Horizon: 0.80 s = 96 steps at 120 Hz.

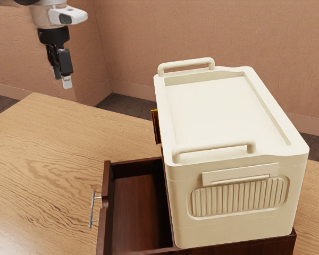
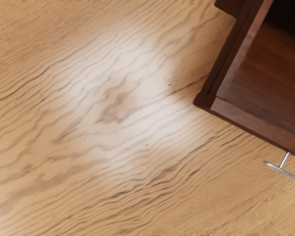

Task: Push the drawer handle with one arm to close the drawer

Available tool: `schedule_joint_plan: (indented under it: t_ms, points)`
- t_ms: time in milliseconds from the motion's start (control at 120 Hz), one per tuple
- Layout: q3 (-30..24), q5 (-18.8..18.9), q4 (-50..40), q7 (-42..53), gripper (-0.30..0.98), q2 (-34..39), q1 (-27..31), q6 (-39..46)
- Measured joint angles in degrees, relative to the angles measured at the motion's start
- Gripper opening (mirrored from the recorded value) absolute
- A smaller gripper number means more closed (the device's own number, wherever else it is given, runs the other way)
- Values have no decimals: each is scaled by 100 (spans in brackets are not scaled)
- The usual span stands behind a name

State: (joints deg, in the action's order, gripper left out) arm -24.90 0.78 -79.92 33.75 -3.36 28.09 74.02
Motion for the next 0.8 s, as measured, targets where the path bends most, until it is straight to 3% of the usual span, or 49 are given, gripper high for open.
schedule_joint_plan:
  t_ms: [142,208,267,325,450,608,800]
  points:
    - [-2,-18,36,410,68,11,36,-38]
    - [-11,-28,622,562,68,516,264,-133]
    - [-24,-42,610,693,69,1026,407,-346]
    - [79,-92,-192,841,68,1802,175,-534]
    - [749,-228,-2855,1219,68,3558,31,-374]
    - [341,-13,-3884,1654,66,3905,-165,68]
    - [612,-899,-5781,2191,46,4406,-74,1710]
